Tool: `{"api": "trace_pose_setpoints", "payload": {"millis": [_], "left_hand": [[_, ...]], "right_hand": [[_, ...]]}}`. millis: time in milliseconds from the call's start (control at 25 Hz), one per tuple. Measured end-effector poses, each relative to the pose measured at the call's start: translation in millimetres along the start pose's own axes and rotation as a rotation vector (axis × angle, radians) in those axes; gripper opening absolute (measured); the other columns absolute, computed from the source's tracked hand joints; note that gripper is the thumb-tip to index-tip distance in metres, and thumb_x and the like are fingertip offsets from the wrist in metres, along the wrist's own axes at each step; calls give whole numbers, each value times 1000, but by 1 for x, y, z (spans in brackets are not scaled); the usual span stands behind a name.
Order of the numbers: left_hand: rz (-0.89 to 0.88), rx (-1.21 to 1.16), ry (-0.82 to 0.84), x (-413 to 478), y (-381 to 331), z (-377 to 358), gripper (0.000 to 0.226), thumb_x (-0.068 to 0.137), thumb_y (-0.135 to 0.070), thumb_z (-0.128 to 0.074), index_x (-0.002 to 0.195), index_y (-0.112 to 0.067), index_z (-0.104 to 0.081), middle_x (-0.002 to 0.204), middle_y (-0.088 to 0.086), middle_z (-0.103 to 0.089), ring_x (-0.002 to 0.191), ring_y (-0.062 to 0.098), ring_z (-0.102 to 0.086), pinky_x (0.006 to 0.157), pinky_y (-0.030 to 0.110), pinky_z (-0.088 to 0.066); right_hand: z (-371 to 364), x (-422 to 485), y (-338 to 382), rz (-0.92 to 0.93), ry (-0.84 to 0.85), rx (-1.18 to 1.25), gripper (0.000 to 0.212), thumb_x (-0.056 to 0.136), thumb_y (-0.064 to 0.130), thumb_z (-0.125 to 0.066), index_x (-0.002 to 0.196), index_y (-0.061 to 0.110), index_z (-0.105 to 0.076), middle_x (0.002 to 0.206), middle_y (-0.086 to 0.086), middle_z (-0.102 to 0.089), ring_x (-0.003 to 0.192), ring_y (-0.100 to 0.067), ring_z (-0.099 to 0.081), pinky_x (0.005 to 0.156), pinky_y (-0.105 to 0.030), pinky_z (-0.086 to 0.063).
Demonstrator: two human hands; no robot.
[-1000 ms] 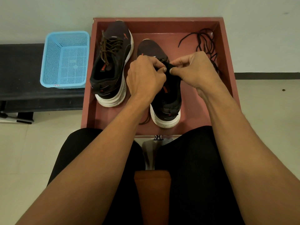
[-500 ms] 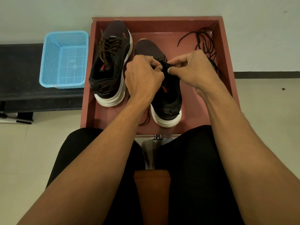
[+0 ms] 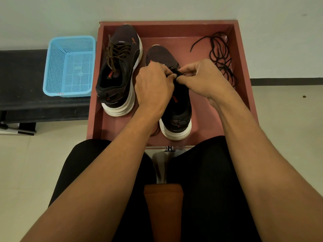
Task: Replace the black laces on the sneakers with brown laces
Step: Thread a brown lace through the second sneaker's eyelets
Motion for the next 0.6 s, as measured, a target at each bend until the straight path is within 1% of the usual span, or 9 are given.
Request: {"api": "trace_pose_setpoints", "payload": {"millis": [80,160,240,320,440,480,520,560,600], "left_hand": [[-30,42,-14,-1,-2,3,15,93,-38,-75,102,-27,-82,93,-2,-78,94,18,-73,71,27,-50],[-35,60,-17,-2,-3,4,16,92,-40,-77,100,-27,-80,90,-3,-76,90,17,-72,68,26,-47],[-40,56,-11,-1,-4,3,16,91,-40,-77,98,-26,-78,87,-4,-75,87,15,-72,69,27,-49],[-53,48,5,-1,-5,2,16,90,-38,-74,99,-25,-77,87,-5,-75,88,15,-72,75,29,-54],[-39,22,24,-2,-5,5,15,93,-35,-70,104,-28,-79,94,-7,-77,93,15,-72,74,28,-52],[-35,24,19,-3,-5,7,16,94,-34,-70,106,-30,-80,97,-7,-78,95,15,-72,73,27,-50],[-35,31,7,-4,-6,9,16,95,-34,-70,107,-30,-80,100,-8,-78,98,15,-72,72,26,-47],[-37,37,-5,-6,-8,11,17,96,-33,-70,109,-30,-80,103,-8,-78,101,14,-71,73,24,-45],[-43,40,-13,-6,-9,13,18,96,-33,-71,111,-30,-80,106,-9,-78,104,14,-71,74,23,-43]], "right_hand": [[0,0,-1,-1,-14,-14,13,89,20,-79,98,29,-81,91,8,-77,92,-5,-74,88,-27,-62],[2,0,-1,-1,-34,-38,14,88,21,-79,100,27,-82,89,8,-77,90,-5,-74,87,-29,-62],[3,1,-1,-5,-43,-43,15,88,21,-79,100,26,-82,89,7,-77,88,-5,-74,86,-29,-63],[3,1,-1,1,-46,-43,14,88,19,-78,99,27,-81,88,7,-77,86,-5,-74,84,-27,-63],[2,1,-2,5,-35,-18,7,90,23,-79,89,30,-78,86,5,-78,84,-6,-75,81,-26,-63],[2,1,-2,1,-21,36,5,93,26,-78,89,26,-80,85,2,-79,83,-9,-77,81,-29,-63],[2,1,-4,-14,-8,117,12,97,28,-75,91,20,-82,85,-2,-80,82,-12,-78,80,-31,-65],[1,1,-5,-41,7,209,18,100,27,-71,95,13,-82,85,-6,-80,79,-15,-78,79,-33,-65],[1,1,-7,-64,16,268,19,102,23,-69,96,9,-80,84,-8,-79,76,-15,-78,77,-33,-66]]}}
Point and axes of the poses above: each hand's wrist, its own x-axis towards the middle knuckle, its own z-axis out of the back of the hand, y = z × x, the point moved 6 cm from there along x, towards the middle knuckle
